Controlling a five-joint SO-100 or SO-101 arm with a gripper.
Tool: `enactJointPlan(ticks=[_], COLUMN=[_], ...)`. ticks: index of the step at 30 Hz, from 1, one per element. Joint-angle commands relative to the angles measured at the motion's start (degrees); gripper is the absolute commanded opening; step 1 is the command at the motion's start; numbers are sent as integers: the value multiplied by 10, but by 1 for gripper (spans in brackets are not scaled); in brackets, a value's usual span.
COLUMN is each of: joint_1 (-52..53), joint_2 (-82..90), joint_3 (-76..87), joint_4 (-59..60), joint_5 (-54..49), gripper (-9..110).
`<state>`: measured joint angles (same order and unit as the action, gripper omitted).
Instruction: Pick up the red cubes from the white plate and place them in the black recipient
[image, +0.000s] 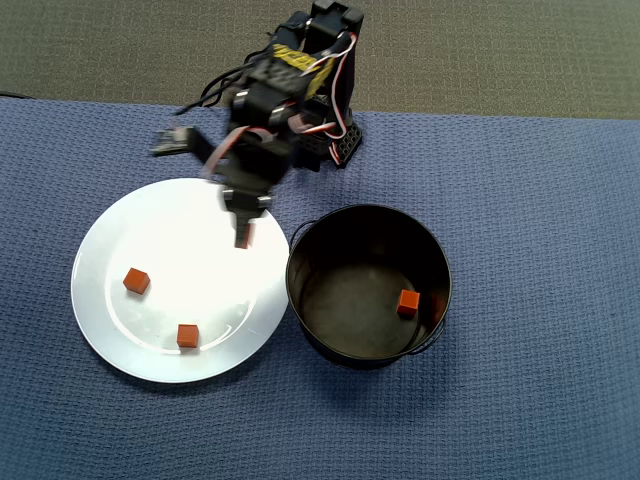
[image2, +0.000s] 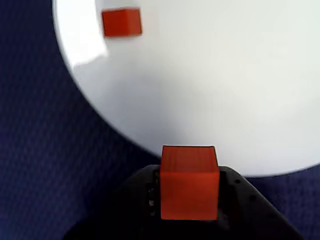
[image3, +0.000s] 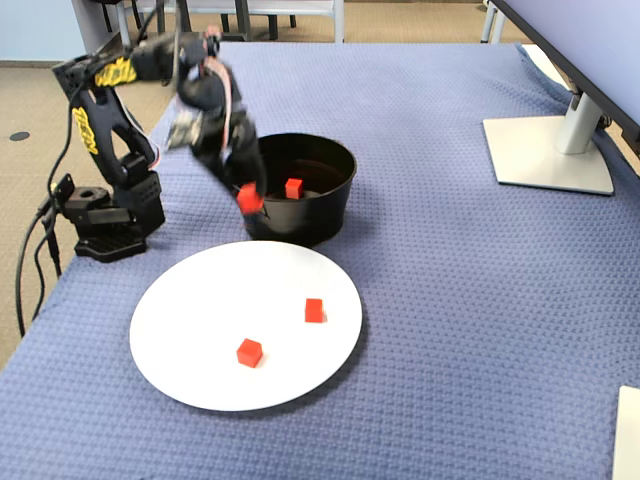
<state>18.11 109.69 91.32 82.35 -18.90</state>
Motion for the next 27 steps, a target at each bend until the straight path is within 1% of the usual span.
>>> enactJointPlan(ticks=[1,3,4,6,7,8,11,14,16,19,21,23,27], joint_1=[-108,-148,-168,-213,-228,-231,-175,-55,29,124,166,200,243], joint_2=[58,68,70,64,59,57,66,51,21,-38,-92,-137,-229], joint_3=[-42,-11,6,23,22,20,19,20,9,5,-4,-12,-52], joint_4=[26,0,-13,-9,6,19,6,-59,-85,-108,-110,-118,-147], joint_5=[85,113,125,105,89,76,42,14,6,-32,-67,-96,-118], gripper=[0,0,2,25,33,35,36,32,32,35,33,29,23])
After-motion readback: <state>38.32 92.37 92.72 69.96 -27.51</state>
